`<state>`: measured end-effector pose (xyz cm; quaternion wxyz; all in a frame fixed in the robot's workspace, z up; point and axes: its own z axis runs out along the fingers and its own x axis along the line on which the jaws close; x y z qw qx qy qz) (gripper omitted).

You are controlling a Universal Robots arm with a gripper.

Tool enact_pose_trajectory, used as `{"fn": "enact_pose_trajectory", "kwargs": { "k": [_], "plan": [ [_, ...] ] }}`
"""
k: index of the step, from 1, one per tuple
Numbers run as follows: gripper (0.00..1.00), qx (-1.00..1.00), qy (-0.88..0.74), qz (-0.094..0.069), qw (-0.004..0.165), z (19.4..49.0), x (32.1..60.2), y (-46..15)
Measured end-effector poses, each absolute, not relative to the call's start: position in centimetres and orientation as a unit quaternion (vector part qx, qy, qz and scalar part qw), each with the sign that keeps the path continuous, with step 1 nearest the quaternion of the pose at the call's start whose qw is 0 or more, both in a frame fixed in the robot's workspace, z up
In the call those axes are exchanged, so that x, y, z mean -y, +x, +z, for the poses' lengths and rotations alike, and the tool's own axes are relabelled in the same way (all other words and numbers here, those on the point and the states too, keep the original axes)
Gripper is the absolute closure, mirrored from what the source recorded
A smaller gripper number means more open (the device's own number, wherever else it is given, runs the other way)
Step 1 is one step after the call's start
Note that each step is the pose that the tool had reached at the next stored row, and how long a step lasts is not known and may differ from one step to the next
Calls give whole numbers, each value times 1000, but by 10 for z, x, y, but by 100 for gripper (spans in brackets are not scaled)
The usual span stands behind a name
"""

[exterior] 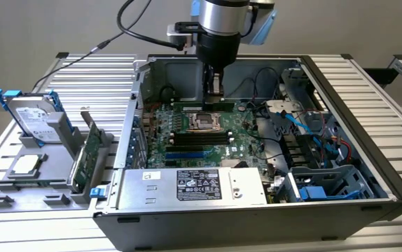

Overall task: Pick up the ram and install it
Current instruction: 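Insert the ram into the slot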

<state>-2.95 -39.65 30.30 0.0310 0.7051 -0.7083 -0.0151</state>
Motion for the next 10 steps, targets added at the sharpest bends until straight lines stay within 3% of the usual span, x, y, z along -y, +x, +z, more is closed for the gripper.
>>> {"fn": "enact_pose_trajectory", "kwargs": {
  "k": [10],
  "plan": [
    [86,708,705,-15,31,285,397,-29]
  ]
}}
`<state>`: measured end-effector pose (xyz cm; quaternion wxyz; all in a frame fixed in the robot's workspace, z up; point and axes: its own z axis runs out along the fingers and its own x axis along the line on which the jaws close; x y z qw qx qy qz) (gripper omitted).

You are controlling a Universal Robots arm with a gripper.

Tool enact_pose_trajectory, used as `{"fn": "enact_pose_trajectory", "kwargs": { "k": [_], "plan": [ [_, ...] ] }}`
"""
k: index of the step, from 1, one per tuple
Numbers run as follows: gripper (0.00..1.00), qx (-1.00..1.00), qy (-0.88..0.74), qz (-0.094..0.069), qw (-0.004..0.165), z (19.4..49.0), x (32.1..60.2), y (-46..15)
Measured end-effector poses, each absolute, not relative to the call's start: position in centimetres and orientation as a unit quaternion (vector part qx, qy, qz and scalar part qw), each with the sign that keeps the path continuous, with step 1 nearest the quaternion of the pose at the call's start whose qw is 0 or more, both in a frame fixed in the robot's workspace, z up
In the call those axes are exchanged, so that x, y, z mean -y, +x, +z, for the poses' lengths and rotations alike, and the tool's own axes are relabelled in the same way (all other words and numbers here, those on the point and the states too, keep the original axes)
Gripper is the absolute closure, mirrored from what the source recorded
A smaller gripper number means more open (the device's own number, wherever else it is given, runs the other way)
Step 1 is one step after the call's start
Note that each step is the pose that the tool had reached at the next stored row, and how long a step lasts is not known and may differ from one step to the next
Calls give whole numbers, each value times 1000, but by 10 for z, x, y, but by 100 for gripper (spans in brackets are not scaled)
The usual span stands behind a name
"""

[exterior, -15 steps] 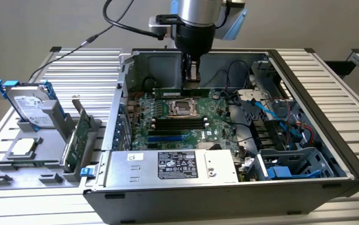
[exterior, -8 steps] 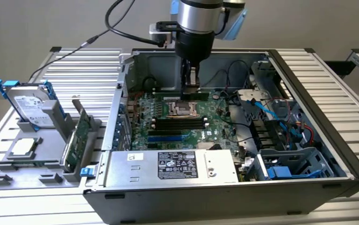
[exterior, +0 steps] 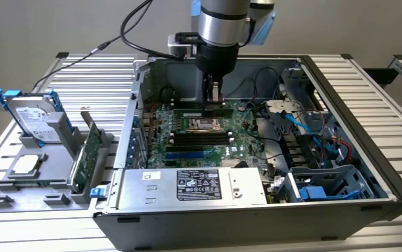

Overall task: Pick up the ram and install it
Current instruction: 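Insert the ram into the slot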

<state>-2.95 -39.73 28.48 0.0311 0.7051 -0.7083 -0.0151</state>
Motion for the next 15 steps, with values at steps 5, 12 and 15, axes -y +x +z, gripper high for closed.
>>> {"fn": "enact_pose_trajectory", "kwargs": {
  "k": [5,12,15],
  "plan": [
    [86,708,705,-15,31,276,399,-29],
    [86,708,705,-15,31,263,403,-29],
    [86,708,705,-15,31,258,404,-29]
  ]
}}
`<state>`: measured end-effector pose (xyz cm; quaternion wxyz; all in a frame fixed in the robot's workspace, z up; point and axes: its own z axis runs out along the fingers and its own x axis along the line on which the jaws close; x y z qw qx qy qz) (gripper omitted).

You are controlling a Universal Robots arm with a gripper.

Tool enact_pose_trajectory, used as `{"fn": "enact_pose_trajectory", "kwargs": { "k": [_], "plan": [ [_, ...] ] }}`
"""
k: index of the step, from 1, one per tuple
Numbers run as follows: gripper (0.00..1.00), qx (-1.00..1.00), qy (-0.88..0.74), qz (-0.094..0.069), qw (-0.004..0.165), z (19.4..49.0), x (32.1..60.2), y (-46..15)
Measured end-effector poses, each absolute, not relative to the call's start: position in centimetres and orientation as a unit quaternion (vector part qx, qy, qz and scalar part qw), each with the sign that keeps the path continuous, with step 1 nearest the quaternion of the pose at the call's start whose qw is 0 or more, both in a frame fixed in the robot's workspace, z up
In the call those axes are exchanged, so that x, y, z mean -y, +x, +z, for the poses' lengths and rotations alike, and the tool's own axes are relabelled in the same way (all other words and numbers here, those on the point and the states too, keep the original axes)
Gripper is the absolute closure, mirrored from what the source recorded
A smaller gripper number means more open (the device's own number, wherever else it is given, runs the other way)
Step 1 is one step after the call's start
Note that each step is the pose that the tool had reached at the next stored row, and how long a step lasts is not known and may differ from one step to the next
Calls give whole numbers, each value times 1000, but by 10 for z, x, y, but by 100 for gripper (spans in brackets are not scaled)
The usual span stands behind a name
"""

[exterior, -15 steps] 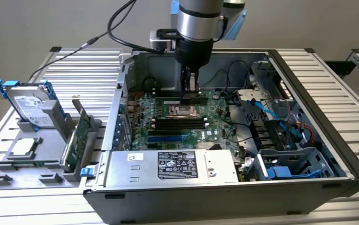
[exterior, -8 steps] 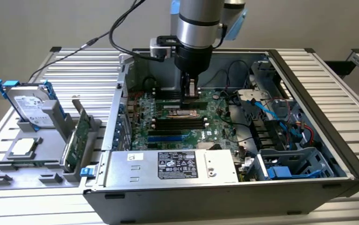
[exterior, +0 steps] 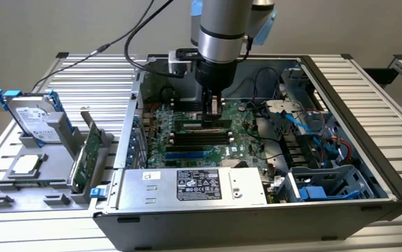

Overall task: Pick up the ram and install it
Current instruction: 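Insert the ram into the slot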

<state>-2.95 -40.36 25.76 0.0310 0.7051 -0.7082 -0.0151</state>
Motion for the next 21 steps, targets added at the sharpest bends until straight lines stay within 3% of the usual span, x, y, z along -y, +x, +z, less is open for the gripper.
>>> {"fn": "enact_pose_trajectory", "kwargs": {
  "k": [21],
  "plan": [
    [86,708,705,-16,31,230,406,-29]
  ]
}}
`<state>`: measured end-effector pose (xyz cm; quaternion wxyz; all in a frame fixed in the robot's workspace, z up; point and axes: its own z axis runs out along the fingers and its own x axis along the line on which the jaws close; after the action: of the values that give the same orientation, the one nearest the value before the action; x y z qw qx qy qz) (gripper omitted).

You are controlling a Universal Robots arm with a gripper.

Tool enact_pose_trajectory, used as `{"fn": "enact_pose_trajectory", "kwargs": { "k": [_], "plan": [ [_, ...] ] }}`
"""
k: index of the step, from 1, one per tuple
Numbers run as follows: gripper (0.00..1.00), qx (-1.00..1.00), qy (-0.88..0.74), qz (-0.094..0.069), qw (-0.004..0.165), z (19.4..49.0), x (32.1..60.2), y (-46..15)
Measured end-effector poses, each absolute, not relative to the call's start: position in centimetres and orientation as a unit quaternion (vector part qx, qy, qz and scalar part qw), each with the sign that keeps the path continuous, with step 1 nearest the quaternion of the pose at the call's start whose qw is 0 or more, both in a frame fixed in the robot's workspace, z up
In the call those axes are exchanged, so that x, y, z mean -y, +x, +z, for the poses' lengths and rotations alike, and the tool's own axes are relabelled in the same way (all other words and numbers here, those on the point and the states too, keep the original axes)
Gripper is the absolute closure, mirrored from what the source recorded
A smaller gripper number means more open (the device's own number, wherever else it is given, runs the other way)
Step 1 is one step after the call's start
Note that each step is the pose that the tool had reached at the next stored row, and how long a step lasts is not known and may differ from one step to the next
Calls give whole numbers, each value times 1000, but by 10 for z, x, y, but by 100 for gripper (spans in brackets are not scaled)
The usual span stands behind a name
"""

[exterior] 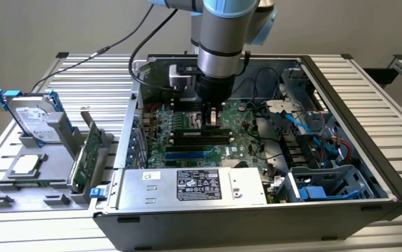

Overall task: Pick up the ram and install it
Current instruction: 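Insert the ram into the slot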

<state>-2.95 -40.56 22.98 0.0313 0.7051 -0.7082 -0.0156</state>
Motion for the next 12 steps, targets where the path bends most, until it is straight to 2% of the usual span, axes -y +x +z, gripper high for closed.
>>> {"fn": "enact_pose_trajectory", "kwargs": {
  "k": [12],
  "plan": [
    [86,708,706,-16,32,228,407,-30]
  ]
}}
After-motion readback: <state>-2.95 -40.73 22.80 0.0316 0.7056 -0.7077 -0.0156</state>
